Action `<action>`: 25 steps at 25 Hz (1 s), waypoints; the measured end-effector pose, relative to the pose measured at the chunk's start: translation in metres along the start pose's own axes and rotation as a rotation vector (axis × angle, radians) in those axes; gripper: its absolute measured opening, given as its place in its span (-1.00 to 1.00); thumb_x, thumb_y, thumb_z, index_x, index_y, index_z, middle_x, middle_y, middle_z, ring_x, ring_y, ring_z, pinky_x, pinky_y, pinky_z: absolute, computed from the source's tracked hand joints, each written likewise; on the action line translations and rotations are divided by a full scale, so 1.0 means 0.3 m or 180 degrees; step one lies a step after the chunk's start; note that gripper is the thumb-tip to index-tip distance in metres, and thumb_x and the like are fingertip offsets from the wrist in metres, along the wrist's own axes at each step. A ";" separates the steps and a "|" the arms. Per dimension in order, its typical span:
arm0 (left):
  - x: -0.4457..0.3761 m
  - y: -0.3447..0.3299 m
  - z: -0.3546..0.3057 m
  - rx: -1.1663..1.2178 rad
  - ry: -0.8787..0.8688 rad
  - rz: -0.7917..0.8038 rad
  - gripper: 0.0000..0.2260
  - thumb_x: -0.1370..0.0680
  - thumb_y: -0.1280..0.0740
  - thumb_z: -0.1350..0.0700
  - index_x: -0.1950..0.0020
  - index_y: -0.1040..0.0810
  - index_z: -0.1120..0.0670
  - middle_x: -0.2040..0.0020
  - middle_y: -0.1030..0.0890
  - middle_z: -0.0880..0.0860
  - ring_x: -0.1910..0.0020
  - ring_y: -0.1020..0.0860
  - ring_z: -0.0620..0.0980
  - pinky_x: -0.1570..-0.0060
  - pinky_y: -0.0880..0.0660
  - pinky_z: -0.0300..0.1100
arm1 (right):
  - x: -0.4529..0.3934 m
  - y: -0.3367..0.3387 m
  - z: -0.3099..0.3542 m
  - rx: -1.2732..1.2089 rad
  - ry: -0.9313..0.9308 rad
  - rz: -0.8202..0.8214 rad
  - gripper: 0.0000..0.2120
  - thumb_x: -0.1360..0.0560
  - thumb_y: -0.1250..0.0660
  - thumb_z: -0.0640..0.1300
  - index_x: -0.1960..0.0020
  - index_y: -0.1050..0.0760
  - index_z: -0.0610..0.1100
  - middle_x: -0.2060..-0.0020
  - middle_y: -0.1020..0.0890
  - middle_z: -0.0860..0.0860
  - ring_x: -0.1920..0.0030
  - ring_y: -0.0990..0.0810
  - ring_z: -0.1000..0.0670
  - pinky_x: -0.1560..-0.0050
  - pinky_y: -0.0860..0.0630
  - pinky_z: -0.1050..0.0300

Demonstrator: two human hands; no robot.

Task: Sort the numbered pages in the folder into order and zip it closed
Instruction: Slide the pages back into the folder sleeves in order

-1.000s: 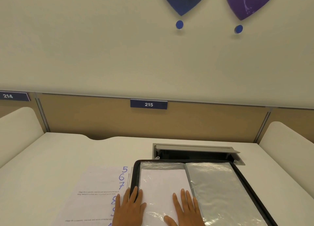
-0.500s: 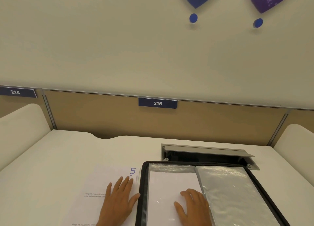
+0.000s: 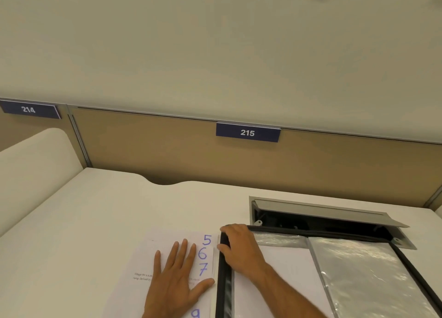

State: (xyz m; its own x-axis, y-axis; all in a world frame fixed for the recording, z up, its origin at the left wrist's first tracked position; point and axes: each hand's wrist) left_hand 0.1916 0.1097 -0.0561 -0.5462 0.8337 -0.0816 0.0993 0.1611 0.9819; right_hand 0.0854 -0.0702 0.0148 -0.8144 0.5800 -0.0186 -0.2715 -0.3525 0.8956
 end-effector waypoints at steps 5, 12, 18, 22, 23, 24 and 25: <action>-0.006 -0.030 0.014 0.0000 -0.0032 -0.0352 -0.20 -0.48 -0.08 -0.53 -0.47 -0.47 0.02 -0.46 -0.46 0.04 -0.46 -0.29 0.00 -0.44 0.04 0.11 | -0.104 -0.026 0.043 0.0225 -0.0031 0.0463 -0.46 -0.60 -0.24 0.15 -0.51 -0.29 -0.04 -0.41 -0.43 -0.01 -0.41 -0.32 -0.08 -0.43 -0.27 -0.01; -0.001 -0.025 0.009 -0.0027 0.0025 -0.0383 -0.21 -0.49 -0.09 -0.52 -0.51 -0.42 0.00 -0.50 -0.42 0.03 -0.47 -0.39 0.04 -0.42 -0.02 0.14 | -0.175 -0.032 0.081 0.0106 -0.0486 0.0593 -0.72 -0.47 -0.38 0.24 -0.02 -0.59 0.07 0.05 -0.58 0.11 -0.18 -0.40 0.00 -0.18 -0.33 0.01; 0.004 -0.015 0.007 0.0027 0.0032 -0.0328 -0.19 -0.48 -0.09 -0.53 -0.52 -0.39 -0.01 -0.51 -0.41 0.03 -0.48 -0.27 0.01 -0.43 0.02 0.14 | -0.167 -0.038 0.089 -0.0220 -0.0554 0.0436 -0.80 -0.47 -0.41 0.20 0.16 -0.55 0.08 0.20 -0.59 0.14 -0.07 -0.53 0.02 -0.13 -0.33 0.02; 0.005 -0.006 0.003 0.0089 0.0026 -0.0305 -0.18 -0.48 -0.07 -0.54 -0.52 -0.40 0.00 -0.50 -0.41 0.04 -0.47 -0.27 0.02 -0.44 0.05 0.10 | -0.160 -0.035 0.103 -0.0372 -0.0603 0.0349 -0.80 -0.48 -0.42 0.17 0.21 -0.52 0.10 0.22 -0.60 0.16 -0.03 -0.56 0.03 -0.17 -0.42 0.00; 0.004 -0.006 0.001 0.0085 0.0021 -0.0303 -0.18 -0.48 -0.08 -0.54 -0.52 -0.39 0.00 -0.51 -0.40 0.04 -0.48 -0.26 0.02 -0.44 0.05 0.10 | -0.162 -0.030 0.107 -0.0439 -0.0632 0.0317 -0.79 -0.49 -0.42 0.17 0.23 -0.50 0.11 0.22 -0.60 0.16 -0.01 -0.57 0.03 -0.17 -0.45 -0.02; 0.004 -0.008 0.000 0.0083 0.0013 -0.0307 -0.18 -0.47 -0.08 -0.54 -0.53 -0.38 0.00 -0.52 -0.39 0.04 -0.48 -0.26 0.02 -0.44 0.05 0.11 | -0.165 -0.024 0.110 -0.0505 -0.0655 0.0283 -0.77 -0.49 -0.43 0.17 0.25 -0.48 0.11 0.22 -0.61 0.16 0.00 -0.58 0.04 -0.17 -0.48 -0.03; 0.004 -0.010 0.000 0.0076 0.0002 -0.0323 -0.17 -0.47 -0.08 -0.54 -0.53 -0.38 0.00 -0.52 -0.38 0.04 -0.48 -0.25 0.02 -0.44 0.05 0.12 | -0.168 -0.017 0.113 -0.0558 -0.0658 0.0232 -0.75 -0.49 -0.43 0.16 0.27 -0.46 0.11 0.22 -0.62 0.16 0.02 -0.59 0.04 -0.16 -0.50 -0.04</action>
State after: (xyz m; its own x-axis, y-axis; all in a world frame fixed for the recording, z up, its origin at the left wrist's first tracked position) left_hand 0.1904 0.1102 -0.0592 -0.5549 0.8121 -0.1804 0.0632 0.2574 0.9642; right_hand 0.1454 -0.0727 0.0263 -0.7179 0.6797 0.1502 -0.3154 -0.5100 0.8002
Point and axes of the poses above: each hand's wrist, its own x-axis away from the middle knuckle, its own y-axis out of the back of the hand, z = x × y
